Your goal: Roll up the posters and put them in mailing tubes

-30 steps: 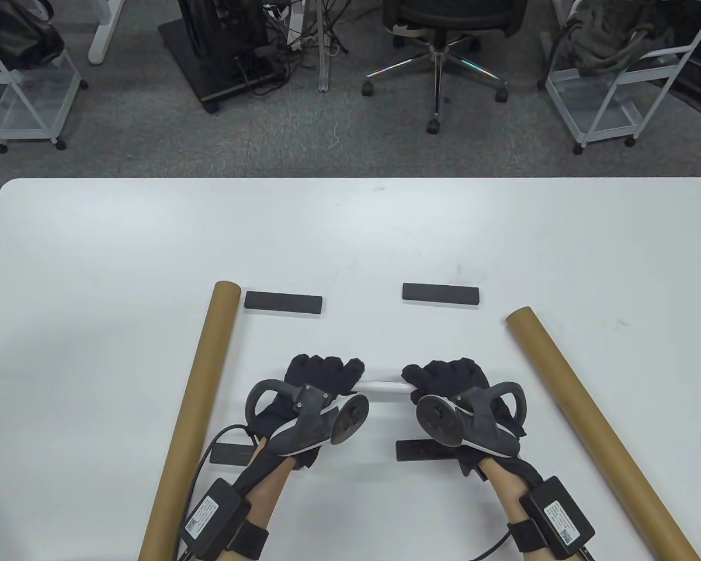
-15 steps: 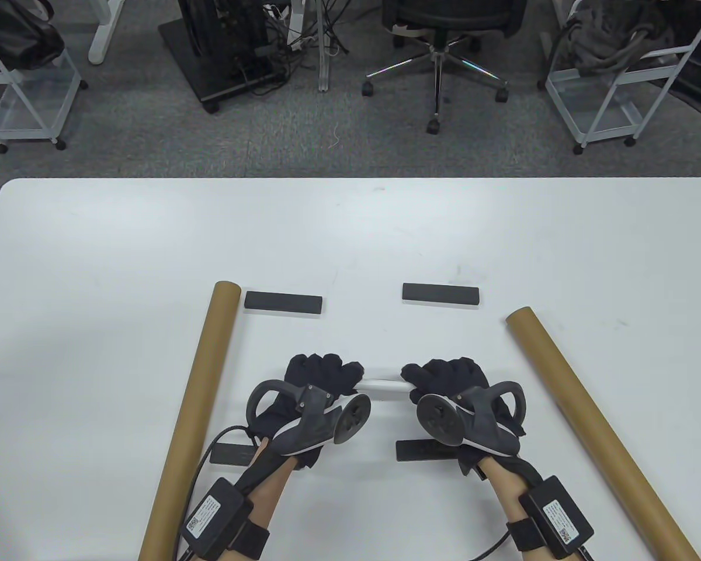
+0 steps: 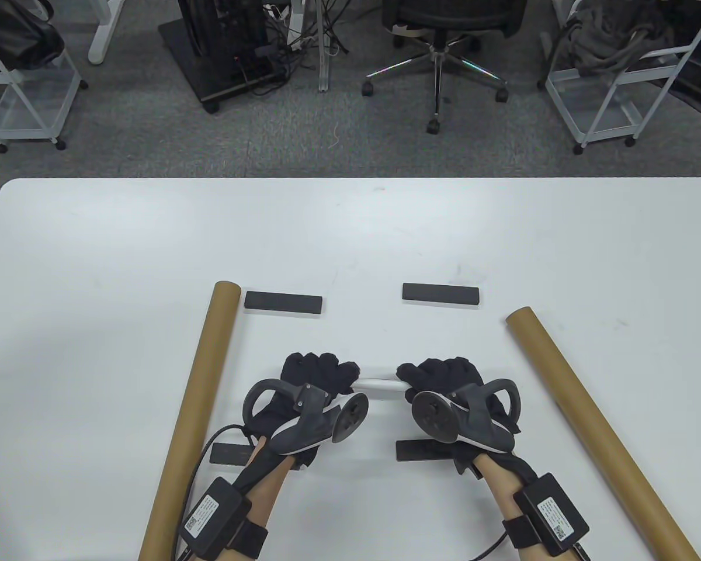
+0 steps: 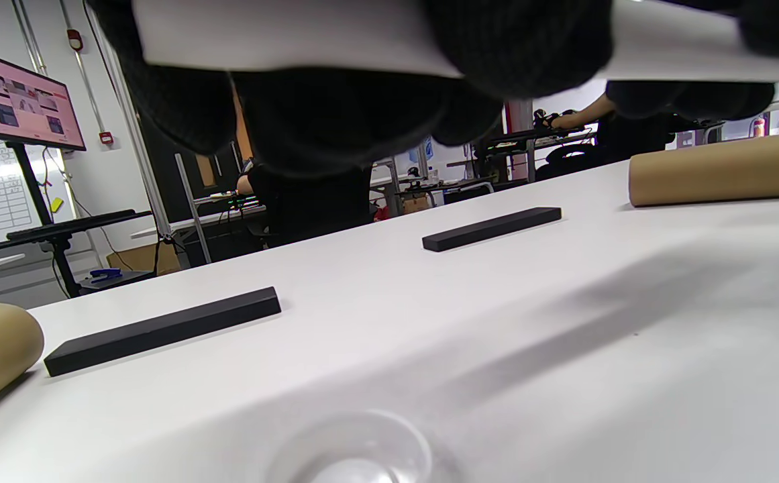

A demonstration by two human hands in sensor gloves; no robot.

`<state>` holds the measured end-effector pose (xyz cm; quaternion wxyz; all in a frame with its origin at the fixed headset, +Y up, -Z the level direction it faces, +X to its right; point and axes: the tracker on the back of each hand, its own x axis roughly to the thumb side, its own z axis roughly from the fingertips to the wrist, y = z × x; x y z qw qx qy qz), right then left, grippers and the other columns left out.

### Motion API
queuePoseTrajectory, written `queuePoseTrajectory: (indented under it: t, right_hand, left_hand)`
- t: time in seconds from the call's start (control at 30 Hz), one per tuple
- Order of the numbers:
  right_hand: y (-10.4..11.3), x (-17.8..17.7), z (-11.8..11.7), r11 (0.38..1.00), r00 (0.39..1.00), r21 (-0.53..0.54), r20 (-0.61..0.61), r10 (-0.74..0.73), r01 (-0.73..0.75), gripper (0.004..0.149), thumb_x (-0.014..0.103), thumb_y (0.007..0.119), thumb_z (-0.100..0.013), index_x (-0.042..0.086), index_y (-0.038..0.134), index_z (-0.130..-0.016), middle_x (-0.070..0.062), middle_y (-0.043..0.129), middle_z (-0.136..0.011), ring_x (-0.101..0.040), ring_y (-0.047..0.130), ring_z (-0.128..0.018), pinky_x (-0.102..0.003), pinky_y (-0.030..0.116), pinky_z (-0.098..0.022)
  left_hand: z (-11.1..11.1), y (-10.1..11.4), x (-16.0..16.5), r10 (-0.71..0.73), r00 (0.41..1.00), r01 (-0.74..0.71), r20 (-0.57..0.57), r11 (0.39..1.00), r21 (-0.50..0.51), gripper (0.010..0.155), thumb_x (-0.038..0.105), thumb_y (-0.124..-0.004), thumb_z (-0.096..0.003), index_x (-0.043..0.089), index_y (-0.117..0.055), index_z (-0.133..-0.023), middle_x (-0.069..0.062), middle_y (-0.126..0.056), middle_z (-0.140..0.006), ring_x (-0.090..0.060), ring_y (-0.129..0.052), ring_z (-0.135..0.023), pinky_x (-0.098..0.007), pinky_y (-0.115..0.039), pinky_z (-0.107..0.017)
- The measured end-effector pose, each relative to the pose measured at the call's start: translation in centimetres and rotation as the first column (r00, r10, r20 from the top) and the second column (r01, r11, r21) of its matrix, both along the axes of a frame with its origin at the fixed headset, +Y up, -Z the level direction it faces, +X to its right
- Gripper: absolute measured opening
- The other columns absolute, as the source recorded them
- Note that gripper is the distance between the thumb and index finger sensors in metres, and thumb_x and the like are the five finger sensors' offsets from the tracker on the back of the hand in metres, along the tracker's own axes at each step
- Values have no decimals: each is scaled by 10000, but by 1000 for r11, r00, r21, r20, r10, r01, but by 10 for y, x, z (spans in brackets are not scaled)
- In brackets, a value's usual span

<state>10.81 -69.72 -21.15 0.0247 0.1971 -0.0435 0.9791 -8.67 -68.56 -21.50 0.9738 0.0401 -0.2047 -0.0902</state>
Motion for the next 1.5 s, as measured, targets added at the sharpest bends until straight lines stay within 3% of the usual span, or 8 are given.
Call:
queuePoseTrajectory:
  t: [0.23, 0.33, 0.43, 0.67, 1.0, 1.2, 1.5]
  right_hand:
    - [0, -3, -7, 999, 1000, -26, 0, -20, 20, 505, 364, 686, -471, 234, 712, -958, -48, 857, -873, -362, 902, -744, -640, 688, -655]
    - [5, -1, -9, 999, 999, -41, 13, -29, 29, 623, 389, 679, -481, 184, 555, -1056, -146, 719, -1022, -455, 788, -858, -682, 629, -670]
    - [17, 8, -14, 997, 997, -61, 52, -52, 55, 690, 417, 657, -492, 155, 456, -1098, -224, 579, -1108, -522, 686, -931, -716, 573, -683]
    - [32, 46, -33, 979, 961, -155, 260, -92, 135, 727, 431, 667, -497, 141, 416, -1115, -250, 512, -1150, -557, 620, -985, -734, 541, -690]
    - [6, 105, -51, 954, 856, -296, 503, 122, 38, 904, 486, 691, -476, 72, 234, -1138, -324, 343, -1188, -624, 496, -1018, -765, 479, -697]
    - [-13, 130, -54, 940, 794, -342, 577, 192, 21, 1003, 510, 728, -442, -80, 278, -1117, -390, 375, -1162, -642, 523, -1001, -771, 515, -682]
    - [-37, 165, -52, 898, 727, -436, 636, 260, 60, 1012, 521, 726, -438, -90, 287, -1115, -367, 447, -1152, -608, 592, -985, -782, 561, -660]
  left_hand:
    - [-2, 1, -3, -1, 1000, 1, -17, 1000, 5, 517, 459, -662, -489, 406, -726, -1000, 78, -883, -887, -200, -940, -749, -526, -722, -782]
    - [-4, 3, -6, 27, 999, -27, -27, 1000, -2, 520, 461, -661, -491, 404, -725, -1004, 74, -884, -888, -197, -940, -751, -525, -724, -781]
    - [-5, 5, -7, 17, 999, -17, -34, 1000, -3, 521, 463, -664, -491, 404, -728, -1004, 73, -886, -887, -199, -941, -750, -526, -724, -780]
    - [-8, 4, -14, 20, 998, -22, -64, 999, -32, 524, 465, -672, -491, 400, -732, -1007, 71, -890, -888, -205, -945, -749, -528, -724, -779]
    - [-10, 5, -17, 50, 996, -52, -70, 998, -34, 525, 466, -678, -490, 396, -738, -1007, 70, -891, -889, -207, -941, -756, -531, -723, -779]
    - [-10, 3, -18, 66, 996, -68, -68, 997, -37, 528, 465, -670, -494, 390, -734, -1013, 68, -892, -888, -210, -944, -752, -535, -721, -779]
    - [-11, 2, -17, 69, 996, -71, -62, 997, -36, 529, 468, -674, -494, 393, -733, -1014, 64, -891, -891, -210, -942, -756, -534, -719, -782]
